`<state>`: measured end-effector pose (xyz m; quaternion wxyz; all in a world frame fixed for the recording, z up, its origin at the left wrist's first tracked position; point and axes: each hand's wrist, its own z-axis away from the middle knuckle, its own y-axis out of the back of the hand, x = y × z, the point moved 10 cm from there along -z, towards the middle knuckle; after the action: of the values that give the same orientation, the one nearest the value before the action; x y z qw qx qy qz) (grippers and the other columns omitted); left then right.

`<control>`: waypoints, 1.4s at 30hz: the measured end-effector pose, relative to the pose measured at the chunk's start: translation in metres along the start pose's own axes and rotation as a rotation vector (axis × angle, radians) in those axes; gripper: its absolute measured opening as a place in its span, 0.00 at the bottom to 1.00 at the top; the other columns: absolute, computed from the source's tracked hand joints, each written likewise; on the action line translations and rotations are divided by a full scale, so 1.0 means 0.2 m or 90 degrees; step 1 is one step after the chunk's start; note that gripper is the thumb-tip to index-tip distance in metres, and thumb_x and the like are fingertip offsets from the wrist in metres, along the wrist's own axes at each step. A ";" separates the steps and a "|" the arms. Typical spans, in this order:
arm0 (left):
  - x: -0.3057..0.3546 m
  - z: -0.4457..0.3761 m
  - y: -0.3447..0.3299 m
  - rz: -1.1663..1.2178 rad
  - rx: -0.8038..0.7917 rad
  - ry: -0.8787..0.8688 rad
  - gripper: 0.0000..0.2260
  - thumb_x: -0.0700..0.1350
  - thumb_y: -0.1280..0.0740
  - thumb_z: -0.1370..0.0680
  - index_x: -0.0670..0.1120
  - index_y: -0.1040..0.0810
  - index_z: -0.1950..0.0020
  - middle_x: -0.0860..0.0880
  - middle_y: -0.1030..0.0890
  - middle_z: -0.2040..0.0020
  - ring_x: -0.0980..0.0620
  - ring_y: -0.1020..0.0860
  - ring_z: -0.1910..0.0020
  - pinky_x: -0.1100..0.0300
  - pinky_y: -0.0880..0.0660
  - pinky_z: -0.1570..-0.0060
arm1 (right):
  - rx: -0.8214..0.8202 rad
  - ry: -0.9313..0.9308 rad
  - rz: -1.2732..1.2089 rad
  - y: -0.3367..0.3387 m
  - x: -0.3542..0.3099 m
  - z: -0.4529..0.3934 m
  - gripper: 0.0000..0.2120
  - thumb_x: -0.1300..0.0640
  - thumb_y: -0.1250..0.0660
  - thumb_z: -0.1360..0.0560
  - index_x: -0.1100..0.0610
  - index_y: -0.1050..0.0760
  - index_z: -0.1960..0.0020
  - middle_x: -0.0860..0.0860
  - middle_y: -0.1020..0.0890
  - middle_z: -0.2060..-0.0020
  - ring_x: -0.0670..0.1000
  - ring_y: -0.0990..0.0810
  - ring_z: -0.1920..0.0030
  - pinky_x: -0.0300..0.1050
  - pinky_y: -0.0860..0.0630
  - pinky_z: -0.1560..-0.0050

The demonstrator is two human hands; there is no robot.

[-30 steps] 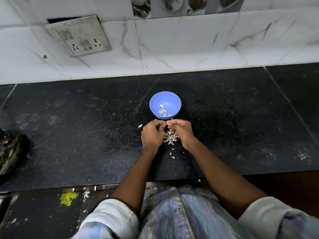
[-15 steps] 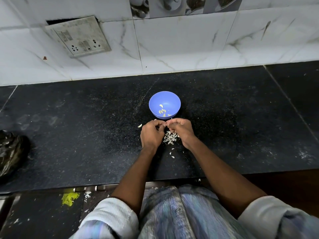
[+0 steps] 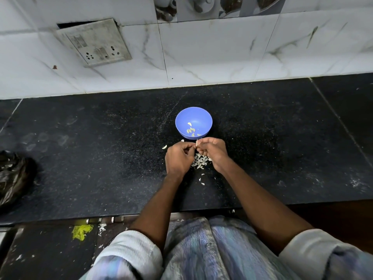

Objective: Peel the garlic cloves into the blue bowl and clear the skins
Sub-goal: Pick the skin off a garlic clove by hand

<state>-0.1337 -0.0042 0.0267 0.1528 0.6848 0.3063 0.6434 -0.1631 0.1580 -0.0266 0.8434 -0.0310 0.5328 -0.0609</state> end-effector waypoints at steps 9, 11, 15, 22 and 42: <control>-0.01 0.00 -0.02 0.036 -0.020 -0.018 0.06 0.48 0.29 0.23 0.53 0.11 0.52 0.58 0.13 0.61 0.59 0.16 0.65 0.52 0.18 0.59 | -0.004 0.028 0.016 -0.02 -0.05 0.00 0.04 0.67 0.27 0.24 0.63 0.16 0.50 0.60 0.17 0.60 0.49 0.24 0.64 0.36 0.23 0.62; -0.01 -0.01 -0.02 0.043 -0.018 -0.011 0.06 0.49 0.29 0.23 0.53 0.11 0.51 0.58 0.13 0.60 0.59 0.16 0.64 0.52 0.17 0.59 | -0.004 0.021 0.001 -0.02 -0.03 -0.01 0.06 0.67 0.27 0.24 0.65 0.16 0.47 0.61 0.16 0.59 0.49 0.24 0.64 0.36 0.23 0.62; -0.01 -0.01 0.00 0.038 -0.002 0.005 0.07 0.51 0.28 0.24 0.52 0.11 0.54 0.57 0.14 0.63 0.58 0.17 0.65 0.53 0.18 0.61 | -0.007 0.014 0.014 -0.02 -0.03 -0.01 0.07 0.67 0.27 0.24 0.66 0.16 0.45 0.56 0.15 0.61 0.47 0.23 0.64 0.35 0.24 0.63; -0.04 -0.03 -0.03 0.076 -0.037 0.044 0.05 0.48 0.26 0.26 0.50 0.11 0.57 0.57 0.14 0.65 0.58 0.16 0.66 0.53 0.17 0.60 | -0.038 -0.024 0.004 -0.02 0.01 -0.01 0.07 0.70 0.29 0.24 0.64 0.16 0.48 0.58 0.15 0.57 0.47 0.24 0.64 0.38 0.27 0.63; -0.14 0.04 -0.20 0.454 -0.132 0.279 0.09 0.40 0.29 0.18 0.35 0.13 0.52 0.40 0.13 0.59 0.53 0.16 0.65 0.62 0.16 0.58 | -0.094 -0.151 -0.136 -0.04 0.08 0.00 0.12 0.72 0.37 0.20 0.64 0.20 0.41 0.54 0.15 0.59 0.46 0.20 0.62 0.36 0.23 0.59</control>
<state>-0.1352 0.0111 -0.0199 -0.0799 0.5762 0.0092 0.8133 -0.1573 0.1474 -0.0408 0.8847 -0.1563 0.4260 -0.1068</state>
